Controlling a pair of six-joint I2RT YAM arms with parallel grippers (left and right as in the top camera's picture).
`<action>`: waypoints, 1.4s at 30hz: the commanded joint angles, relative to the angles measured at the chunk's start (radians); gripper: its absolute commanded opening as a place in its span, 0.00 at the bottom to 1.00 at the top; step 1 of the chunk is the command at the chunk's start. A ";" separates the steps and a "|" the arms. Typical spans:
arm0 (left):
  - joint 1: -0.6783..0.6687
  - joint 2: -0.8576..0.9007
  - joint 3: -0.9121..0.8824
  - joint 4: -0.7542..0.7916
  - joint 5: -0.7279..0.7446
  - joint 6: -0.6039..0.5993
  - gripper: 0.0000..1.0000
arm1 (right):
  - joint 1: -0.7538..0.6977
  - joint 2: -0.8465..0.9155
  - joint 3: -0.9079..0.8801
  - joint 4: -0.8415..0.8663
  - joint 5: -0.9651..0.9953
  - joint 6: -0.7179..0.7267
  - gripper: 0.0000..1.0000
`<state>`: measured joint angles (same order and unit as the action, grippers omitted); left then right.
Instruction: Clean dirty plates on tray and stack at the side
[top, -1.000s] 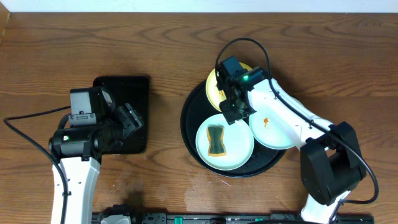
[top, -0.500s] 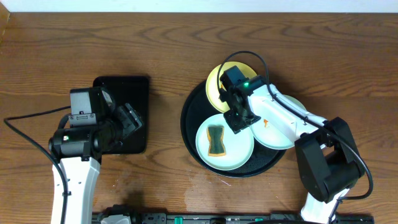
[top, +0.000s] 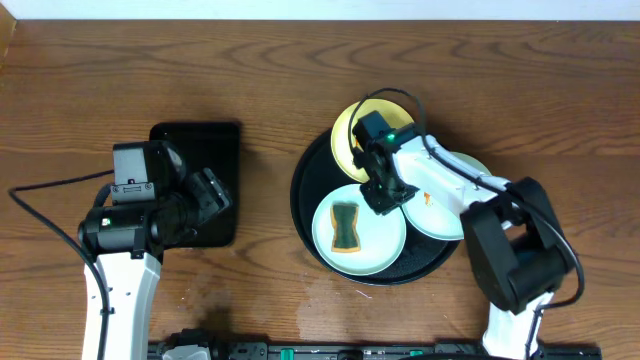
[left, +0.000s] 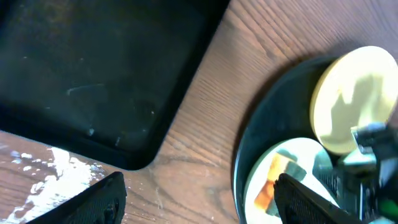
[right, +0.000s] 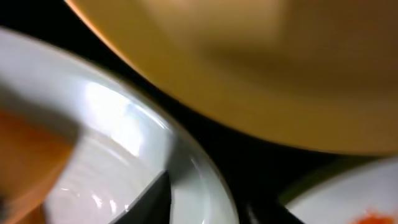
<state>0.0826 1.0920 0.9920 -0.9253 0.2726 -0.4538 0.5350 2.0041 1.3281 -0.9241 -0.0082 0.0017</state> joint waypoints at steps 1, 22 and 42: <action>0.003 -0.002 0.007 -0.006 0.111 0.123 0.77 | -0.005 0.037 -0.016 0.012 -0.053 -0.003 0.20; -0.377 0.338 -0.042 0.166 0.139 0.208 0.76 | -0.005 0.037 0.027 0.036 -0.173 0.081 0.01; -0.536 0.500 -0.042 0.323 0.103 0.277 0.76 | -0.004 0.037 0.027 0.071 -0.188 0.117 0.05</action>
<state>-0.4362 1.5944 0.9569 -0.6186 0.4095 -0.1829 0.5182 2.0132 1.3457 -0.8612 -0.1581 0.0994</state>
